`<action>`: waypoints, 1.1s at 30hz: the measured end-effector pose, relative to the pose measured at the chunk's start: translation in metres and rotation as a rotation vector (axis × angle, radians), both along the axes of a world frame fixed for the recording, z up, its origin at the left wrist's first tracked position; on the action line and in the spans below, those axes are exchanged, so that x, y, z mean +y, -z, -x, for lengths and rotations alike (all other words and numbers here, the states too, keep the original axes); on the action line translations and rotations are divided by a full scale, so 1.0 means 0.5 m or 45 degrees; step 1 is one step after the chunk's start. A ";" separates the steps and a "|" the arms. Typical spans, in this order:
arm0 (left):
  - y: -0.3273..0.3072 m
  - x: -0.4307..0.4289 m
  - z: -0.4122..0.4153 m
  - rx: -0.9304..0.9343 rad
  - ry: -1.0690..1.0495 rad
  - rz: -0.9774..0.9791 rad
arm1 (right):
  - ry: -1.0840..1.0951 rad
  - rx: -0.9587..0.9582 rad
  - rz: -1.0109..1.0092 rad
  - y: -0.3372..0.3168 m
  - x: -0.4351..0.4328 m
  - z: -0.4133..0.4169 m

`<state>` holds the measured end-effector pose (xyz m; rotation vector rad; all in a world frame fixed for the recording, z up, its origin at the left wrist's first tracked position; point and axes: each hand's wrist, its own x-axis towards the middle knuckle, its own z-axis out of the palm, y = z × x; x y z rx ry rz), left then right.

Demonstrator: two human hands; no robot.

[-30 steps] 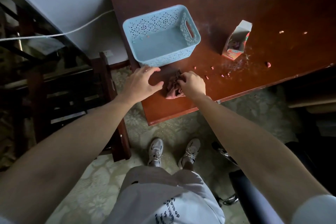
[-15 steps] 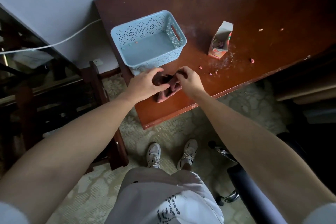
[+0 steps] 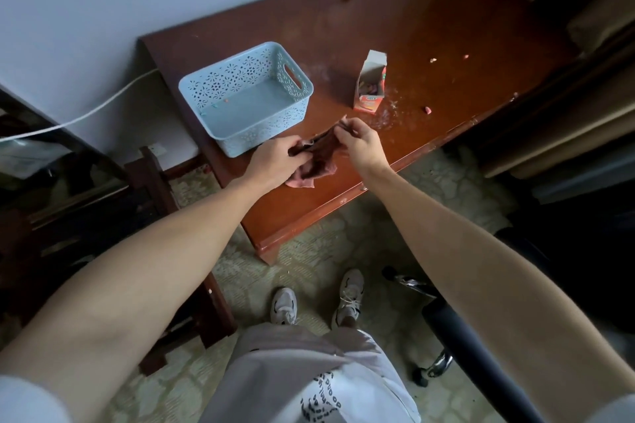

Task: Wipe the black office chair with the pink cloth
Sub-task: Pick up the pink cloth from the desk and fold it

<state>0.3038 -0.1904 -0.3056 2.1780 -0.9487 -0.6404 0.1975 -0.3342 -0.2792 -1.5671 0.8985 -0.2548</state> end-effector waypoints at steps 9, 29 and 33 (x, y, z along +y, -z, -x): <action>-0.053 -0.061 0.042 0.011 -0.053 0.144 | 0.171 0.079 -0.246 -0.035 -0.008 0.072; -0.134 -0.214 0.276 0.145 0.337 0.134 | 0.744 -0.197 -0.216 -0.095 -0.077 0.374; -0.156 -0.240 0.351 0.081 0.407 0.021 | 0.803 -0.285 -0.206 -0.123 -0.082 0.460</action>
